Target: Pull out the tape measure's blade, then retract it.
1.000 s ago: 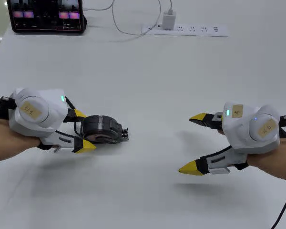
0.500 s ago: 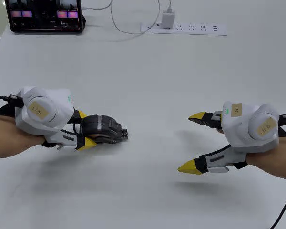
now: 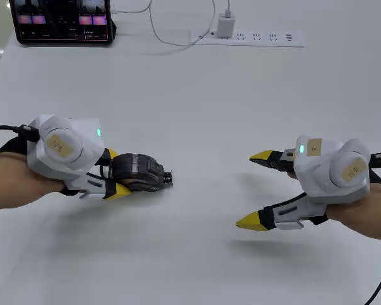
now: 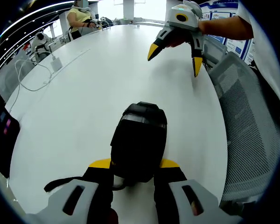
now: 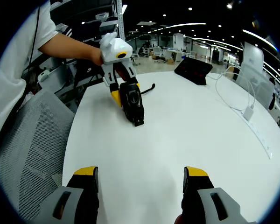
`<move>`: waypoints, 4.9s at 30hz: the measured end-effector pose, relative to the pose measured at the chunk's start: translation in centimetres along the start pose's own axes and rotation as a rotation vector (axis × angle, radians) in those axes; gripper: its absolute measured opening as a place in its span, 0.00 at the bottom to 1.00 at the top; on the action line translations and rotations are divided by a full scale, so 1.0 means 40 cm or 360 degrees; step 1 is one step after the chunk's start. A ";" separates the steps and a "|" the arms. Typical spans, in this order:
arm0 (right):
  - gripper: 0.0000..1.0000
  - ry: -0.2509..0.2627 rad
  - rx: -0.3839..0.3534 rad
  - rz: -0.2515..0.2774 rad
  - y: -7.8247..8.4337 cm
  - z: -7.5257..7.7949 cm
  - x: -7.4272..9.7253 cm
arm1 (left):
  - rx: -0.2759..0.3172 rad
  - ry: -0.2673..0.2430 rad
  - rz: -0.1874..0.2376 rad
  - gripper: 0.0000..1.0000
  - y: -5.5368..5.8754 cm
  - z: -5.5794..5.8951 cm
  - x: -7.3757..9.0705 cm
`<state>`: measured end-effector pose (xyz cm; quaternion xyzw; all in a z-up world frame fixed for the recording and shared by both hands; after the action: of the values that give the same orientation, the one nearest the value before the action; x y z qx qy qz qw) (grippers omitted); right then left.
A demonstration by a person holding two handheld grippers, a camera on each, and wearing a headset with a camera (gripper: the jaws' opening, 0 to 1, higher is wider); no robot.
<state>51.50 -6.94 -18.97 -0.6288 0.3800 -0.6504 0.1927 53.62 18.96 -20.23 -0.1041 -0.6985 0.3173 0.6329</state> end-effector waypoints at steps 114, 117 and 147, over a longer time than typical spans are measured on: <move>0.08 -0.0248 0.0338 0.0198 -0.132 -0.004 -0.299 | -0.0122 0.0030 -0.0045 0.27 0.002 -0.005 -0.008; 0.08 -0.0246 0.0359 0.0183 -0.130 -0.003 -0.296 | -0.0120 0.0039 -0.0053 0.27 0.002 -0.006 -0.008; 0.08 -0.0213 0.0389 0.0074 -0.082 0.024 -0.217 | -0.0110 0.0028 -0.0063 0.27 0.002 -0.005 -0.007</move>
<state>54.34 1.22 -22.47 -0.6336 0.2988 -0.6439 0.3077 53.82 18.92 -20.51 -0.1147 -0.7054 0.2795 0.6412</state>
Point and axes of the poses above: the centre of the closed fingertips' face, and the gripper's own axes: x roughly backward along the fingers, z roughly to its right, y roughly out of its underside, the point moved 6 cm from there along x, roughly backward along the fingers, and after that the axes turned 1 degree about z, right-handed, at the moved point
